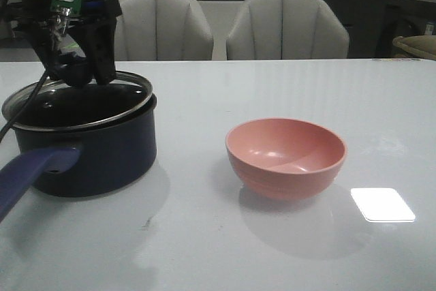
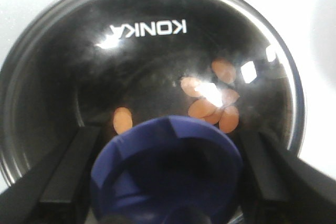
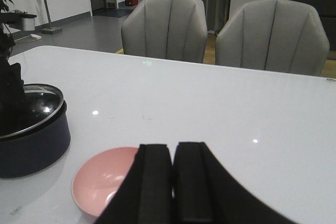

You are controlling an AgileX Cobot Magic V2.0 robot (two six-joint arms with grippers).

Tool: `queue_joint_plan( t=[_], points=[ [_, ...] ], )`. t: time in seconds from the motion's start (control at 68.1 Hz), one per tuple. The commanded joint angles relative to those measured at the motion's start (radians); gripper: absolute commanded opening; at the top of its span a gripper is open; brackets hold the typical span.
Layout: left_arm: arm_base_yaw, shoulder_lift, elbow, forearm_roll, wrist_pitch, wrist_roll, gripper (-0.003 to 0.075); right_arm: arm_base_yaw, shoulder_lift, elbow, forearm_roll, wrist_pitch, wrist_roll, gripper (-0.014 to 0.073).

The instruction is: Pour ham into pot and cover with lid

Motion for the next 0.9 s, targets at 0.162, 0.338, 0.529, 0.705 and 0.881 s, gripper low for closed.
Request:
queue_joint_plan(
  t=[0.162,0.338,0.529,0.705,0.881],
  points=[
    [-0.007,-0.056,-0.032,0.001,0.042,0.001,0.0638,0.000,0.006,-0.026,-0.001,-0.075,-0.010,0.0146],
    [-0.007,-0.056,-0.063,0.001,0.042,0.001,0.0638,0.000,0.006,-0.026,-0.001,-0.075,-0.010,0.0146],
    [-0.005,-0.134,-0.083,0.007,0.037,0.001,0.0638,0.000,0.006,-0.026,-0.001,-0.075,-0.010,0.0146],
    [0.020,-0.278,-0.055,0.011,0.003,0.003,0.0638,0.000,0.006,-0.026,-0.001,-0.075,-0.010,0.0146],
    [0.025,-0.450,0.025,0.009,-0.061,0.003,0.0638,0.000,0.006,-0.026,-0.001,-0.075,-0.010,0.0146]
  ],
)
